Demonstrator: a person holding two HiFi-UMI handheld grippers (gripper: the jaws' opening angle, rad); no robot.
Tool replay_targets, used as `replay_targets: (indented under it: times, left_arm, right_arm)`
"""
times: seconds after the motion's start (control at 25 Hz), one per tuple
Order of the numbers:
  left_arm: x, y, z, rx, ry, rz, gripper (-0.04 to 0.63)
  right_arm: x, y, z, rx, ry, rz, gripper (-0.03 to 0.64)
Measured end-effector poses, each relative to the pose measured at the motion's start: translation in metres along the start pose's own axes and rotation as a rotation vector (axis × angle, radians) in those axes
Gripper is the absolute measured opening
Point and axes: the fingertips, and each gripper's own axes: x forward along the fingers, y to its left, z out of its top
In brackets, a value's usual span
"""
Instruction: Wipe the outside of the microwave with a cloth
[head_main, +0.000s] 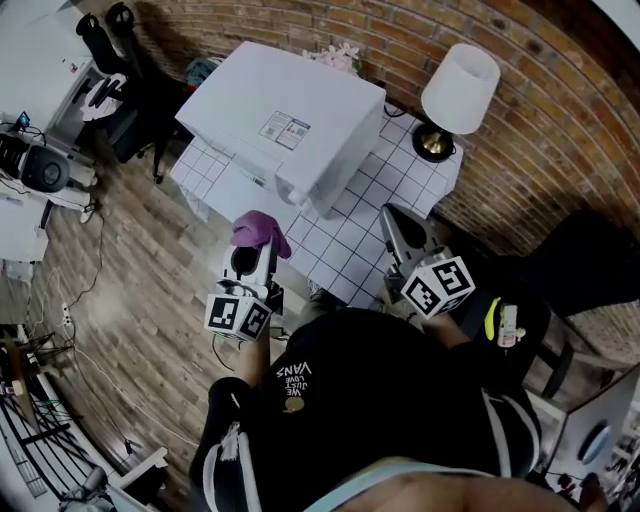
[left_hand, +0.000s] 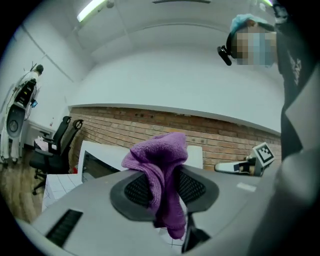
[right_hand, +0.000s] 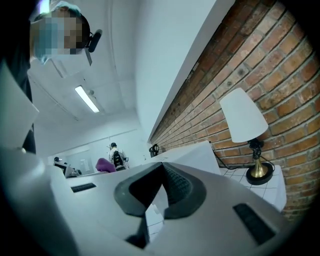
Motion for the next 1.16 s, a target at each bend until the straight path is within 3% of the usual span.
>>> replay_targets:
  times: [0.24, 1.16]
  left_arm:
    - [-0.004, 0.006, 0.008, 0.105, 0.003, 0.026, 0.128]
    - [0.0, 0.013, -0.002, 0.063, -0.015, 0.062, 0.128]
  right_arm:
    - [0.007, 0.004, -0.003, -0.039, 0.013, -0.011, -0.002]
    - [0.014, 0.0, -0.012, -0.06, 0.042, 0.0, -0.002]
